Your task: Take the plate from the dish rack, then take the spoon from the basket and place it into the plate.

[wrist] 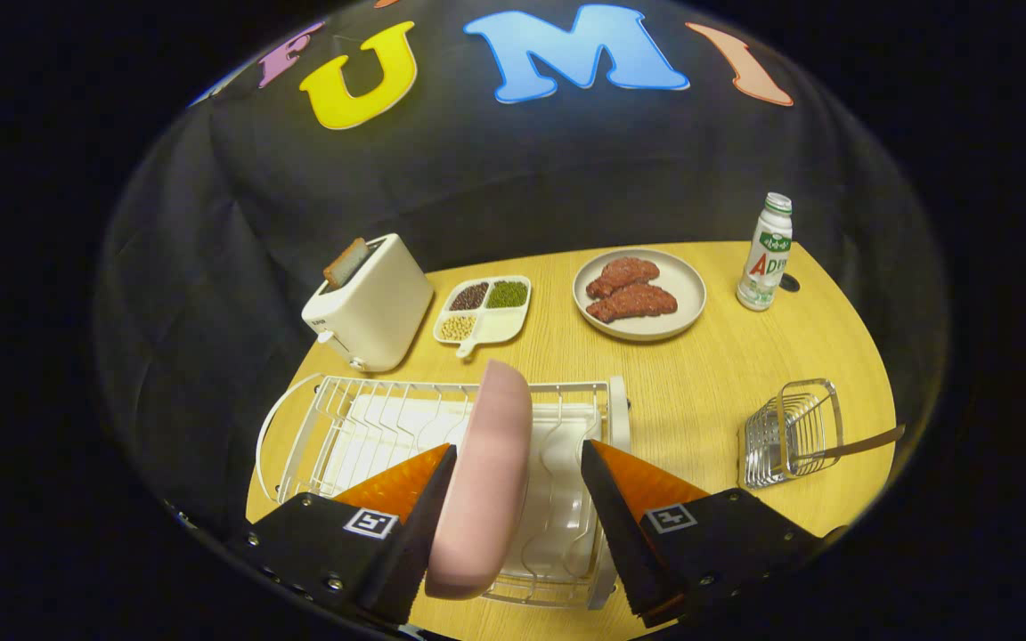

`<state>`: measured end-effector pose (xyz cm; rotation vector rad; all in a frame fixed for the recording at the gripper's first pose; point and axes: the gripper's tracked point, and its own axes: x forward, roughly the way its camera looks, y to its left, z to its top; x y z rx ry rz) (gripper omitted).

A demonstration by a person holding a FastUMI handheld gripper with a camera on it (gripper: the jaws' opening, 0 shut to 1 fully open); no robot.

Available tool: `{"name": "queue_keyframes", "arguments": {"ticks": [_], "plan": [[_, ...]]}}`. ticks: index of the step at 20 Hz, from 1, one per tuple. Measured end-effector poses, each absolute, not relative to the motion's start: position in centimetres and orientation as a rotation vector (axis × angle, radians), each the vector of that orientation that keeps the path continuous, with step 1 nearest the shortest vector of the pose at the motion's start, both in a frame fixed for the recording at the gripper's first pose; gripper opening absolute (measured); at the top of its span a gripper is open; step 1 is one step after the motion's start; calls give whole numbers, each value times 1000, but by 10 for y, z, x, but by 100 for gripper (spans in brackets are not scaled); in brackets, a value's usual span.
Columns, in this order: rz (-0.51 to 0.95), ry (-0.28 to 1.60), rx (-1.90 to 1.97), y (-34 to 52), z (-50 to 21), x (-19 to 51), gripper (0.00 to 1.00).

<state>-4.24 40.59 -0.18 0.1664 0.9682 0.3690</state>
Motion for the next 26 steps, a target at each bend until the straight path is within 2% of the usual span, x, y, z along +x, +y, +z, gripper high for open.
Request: {"name": "queue_keyframes", "arguments": {"ticks": [5, 7, 10, 11, 13, 18, 19, 26], "plan": [[363, 1087, 137, 414, -20, -52, 83], [352, 1110, 128, 419, -25, -54, 44], [266, 1149, 73, 405, -25, -53, 43], [227, 1149, 59, 399, -27, -50, 36], [210, 1150, 53, 399, -24, -48, 32], [191, 1100, -23, 400, -6, -36, 32], [195, 1100, -42, 399, -8, -34, 28], [190, 1051, -119, 400, 0, -29, 28]]}}
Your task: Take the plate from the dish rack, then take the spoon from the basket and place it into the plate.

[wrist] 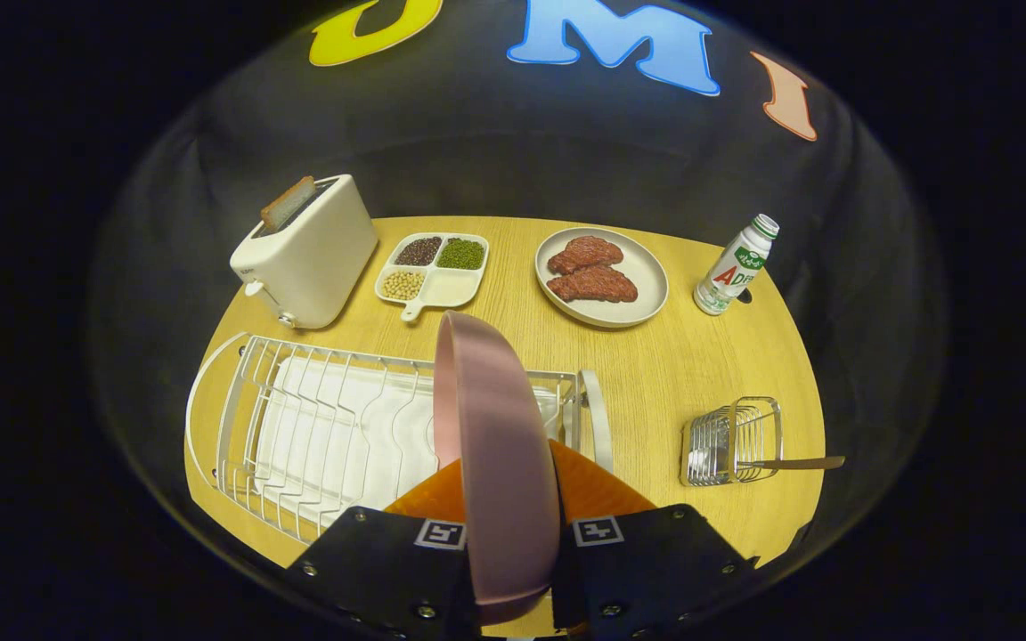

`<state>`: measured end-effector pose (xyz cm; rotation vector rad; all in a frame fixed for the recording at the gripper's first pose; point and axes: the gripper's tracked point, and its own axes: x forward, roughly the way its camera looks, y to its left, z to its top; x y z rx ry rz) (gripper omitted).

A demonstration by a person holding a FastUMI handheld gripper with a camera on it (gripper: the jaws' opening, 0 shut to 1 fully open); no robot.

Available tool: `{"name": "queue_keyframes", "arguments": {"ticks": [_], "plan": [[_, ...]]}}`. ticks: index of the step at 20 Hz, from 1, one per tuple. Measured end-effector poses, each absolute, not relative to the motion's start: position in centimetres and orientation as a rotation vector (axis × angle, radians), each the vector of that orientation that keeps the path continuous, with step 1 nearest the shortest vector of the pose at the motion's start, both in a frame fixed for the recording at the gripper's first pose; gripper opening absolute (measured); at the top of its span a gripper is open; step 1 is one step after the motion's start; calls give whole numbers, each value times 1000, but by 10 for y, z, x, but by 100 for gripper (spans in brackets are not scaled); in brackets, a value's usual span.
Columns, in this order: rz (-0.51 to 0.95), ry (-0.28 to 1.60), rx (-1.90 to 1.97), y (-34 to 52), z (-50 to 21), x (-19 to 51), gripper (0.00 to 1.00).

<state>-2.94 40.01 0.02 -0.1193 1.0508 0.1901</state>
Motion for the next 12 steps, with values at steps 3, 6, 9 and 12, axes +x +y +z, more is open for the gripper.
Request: {"name": "queue_keyframes", "arguments": {"ticks": [3, 6, 9, 12], "plan": [[188, 1046, -121, 401, 1, -28, 28], [187, 1044, -124, 400, 2, -29, 28], [180, 1019, -118, 393, 10, -24, 28], [189, 1020, -50, 385, 22, -28, 28]]}}
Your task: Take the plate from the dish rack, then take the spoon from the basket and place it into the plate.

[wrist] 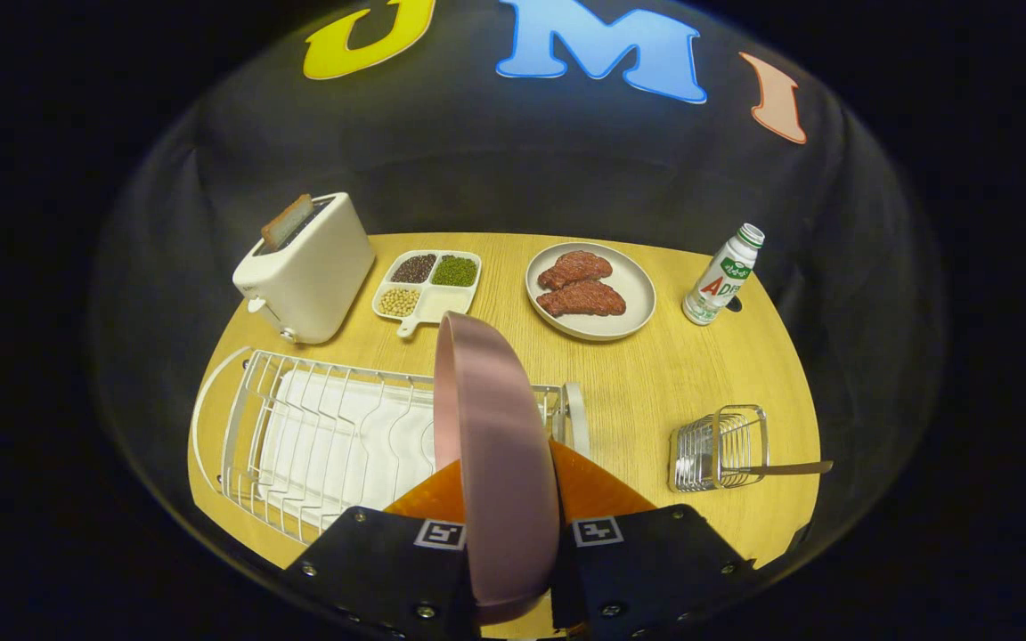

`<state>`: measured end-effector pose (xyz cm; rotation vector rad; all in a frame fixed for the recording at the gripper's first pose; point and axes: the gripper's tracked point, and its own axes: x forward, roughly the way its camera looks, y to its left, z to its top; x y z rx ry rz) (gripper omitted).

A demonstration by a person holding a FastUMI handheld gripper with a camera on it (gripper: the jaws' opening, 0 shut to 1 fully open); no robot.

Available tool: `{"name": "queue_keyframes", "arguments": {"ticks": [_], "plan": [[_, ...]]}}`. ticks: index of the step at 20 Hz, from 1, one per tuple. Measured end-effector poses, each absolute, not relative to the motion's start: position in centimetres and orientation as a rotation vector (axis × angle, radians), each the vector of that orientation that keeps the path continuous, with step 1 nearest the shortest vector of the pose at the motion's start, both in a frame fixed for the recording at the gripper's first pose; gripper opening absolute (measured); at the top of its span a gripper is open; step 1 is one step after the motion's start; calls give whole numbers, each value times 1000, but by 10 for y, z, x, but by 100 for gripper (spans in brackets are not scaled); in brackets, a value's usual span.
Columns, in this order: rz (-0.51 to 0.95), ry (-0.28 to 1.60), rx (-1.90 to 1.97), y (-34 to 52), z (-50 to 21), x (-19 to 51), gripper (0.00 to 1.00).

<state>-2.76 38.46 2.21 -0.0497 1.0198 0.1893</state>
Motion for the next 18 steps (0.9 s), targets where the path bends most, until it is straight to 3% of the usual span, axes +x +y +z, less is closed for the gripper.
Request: {"name": "queue_keyframes", "arguments": {"ticks": [10, 18], "plan": [[312, 1020, 207, 325, 63, -85, 28], [430, 1122, 488, 303, 35, -179, 28]]}}
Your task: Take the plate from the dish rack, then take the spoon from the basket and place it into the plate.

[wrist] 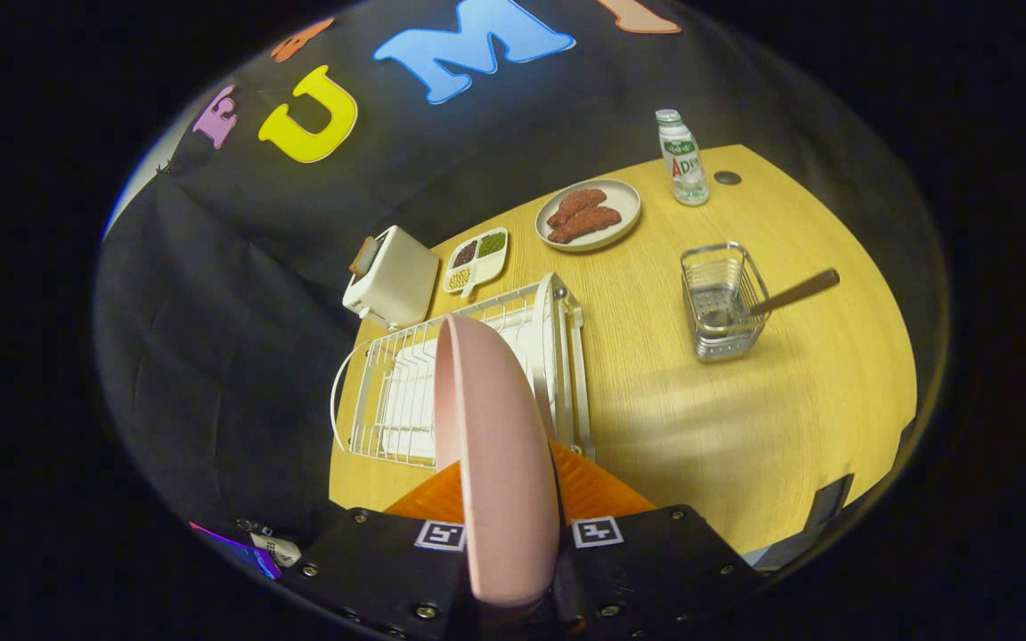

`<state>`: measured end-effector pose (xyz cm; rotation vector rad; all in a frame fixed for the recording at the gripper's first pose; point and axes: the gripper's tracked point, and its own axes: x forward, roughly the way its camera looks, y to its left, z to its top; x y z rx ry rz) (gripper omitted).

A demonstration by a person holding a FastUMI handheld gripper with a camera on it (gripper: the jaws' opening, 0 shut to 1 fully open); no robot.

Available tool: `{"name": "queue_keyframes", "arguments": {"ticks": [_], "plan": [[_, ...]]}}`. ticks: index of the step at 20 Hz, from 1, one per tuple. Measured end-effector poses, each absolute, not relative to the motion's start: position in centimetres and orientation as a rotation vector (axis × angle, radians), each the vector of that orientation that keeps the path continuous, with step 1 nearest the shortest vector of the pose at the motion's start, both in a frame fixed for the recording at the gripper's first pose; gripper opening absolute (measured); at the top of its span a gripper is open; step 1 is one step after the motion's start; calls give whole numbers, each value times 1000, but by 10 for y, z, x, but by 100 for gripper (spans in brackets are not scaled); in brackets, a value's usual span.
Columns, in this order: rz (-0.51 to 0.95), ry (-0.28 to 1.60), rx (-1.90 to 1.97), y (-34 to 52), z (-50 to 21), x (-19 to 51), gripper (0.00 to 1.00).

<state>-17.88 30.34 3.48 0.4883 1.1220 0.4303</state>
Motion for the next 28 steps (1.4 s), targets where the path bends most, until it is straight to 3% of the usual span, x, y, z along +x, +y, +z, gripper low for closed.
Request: {"name": "queue_keyframes", "arguments": {"ticks": [10, 22, 24, 25, 28], "plan": [[476, 1299, 671, 309, -37, -269, 28], [531, 1410, 653, 343, -105, -286, 29], [497, 1416, 582, 334, -116, -284, 38], [486, 1419, 552, 328, -121, -284, 54], [466, 1417, 598, 316, -119, -280, 58]]}}
